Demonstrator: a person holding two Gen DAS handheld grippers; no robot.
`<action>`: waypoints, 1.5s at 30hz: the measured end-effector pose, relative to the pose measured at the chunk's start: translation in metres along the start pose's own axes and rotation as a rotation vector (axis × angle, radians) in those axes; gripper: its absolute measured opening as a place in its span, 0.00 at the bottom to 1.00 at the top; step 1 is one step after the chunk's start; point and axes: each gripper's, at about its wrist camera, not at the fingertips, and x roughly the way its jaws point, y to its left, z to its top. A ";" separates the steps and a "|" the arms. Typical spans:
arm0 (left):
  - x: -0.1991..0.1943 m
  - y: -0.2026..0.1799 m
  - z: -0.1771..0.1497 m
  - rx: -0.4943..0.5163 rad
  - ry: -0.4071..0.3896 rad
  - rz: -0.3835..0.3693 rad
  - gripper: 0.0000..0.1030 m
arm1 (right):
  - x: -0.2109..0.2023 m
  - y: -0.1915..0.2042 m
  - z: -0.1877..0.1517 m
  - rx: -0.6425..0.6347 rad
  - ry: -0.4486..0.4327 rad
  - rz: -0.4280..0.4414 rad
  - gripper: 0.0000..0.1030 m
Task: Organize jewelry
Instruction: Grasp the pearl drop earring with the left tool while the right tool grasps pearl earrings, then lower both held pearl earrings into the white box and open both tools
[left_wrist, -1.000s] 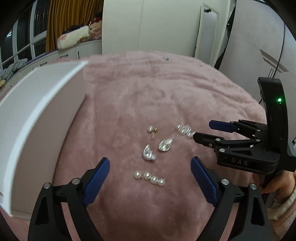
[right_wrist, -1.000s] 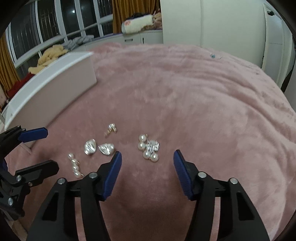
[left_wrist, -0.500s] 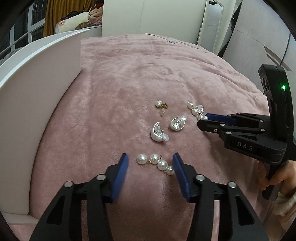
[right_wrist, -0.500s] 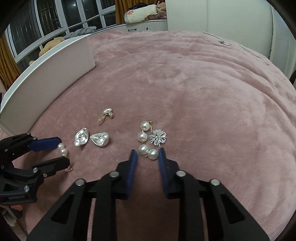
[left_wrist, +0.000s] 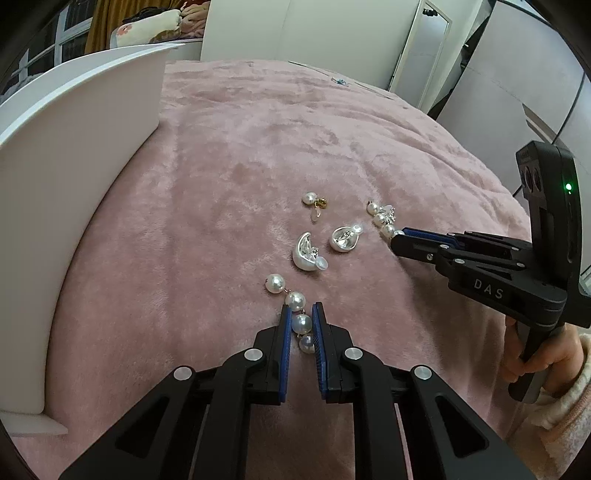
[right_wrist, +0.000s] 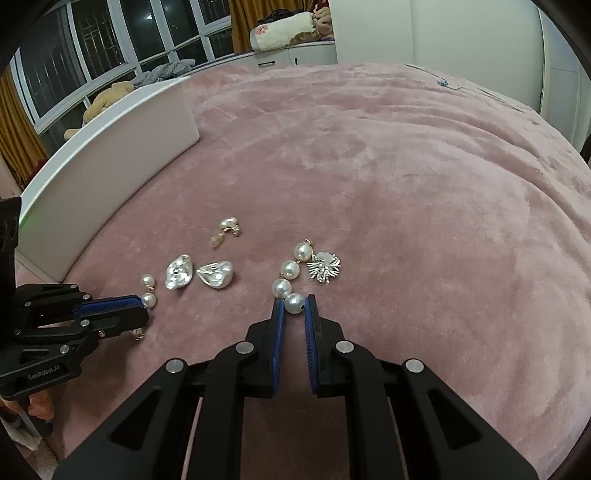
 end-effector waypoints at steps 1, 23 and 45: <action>-0.002 0.000 0.000 -0.002 -0.002 -0.002 0.16 | -0.004 0.002 0.000 -0.003 -0.008 0.003 0.12; -0.141 -0.010 0.041 0.026 -0.218 -0.012 0.16 | -0.115 0.078 0.069 -0.086 -0.278 0.103 0.12; -0.208 0.113 0.053 -0.154 -0.235 0.162 0.16 | -0.105 0.221 0.180 -0.256 -0.332 0.220 0.12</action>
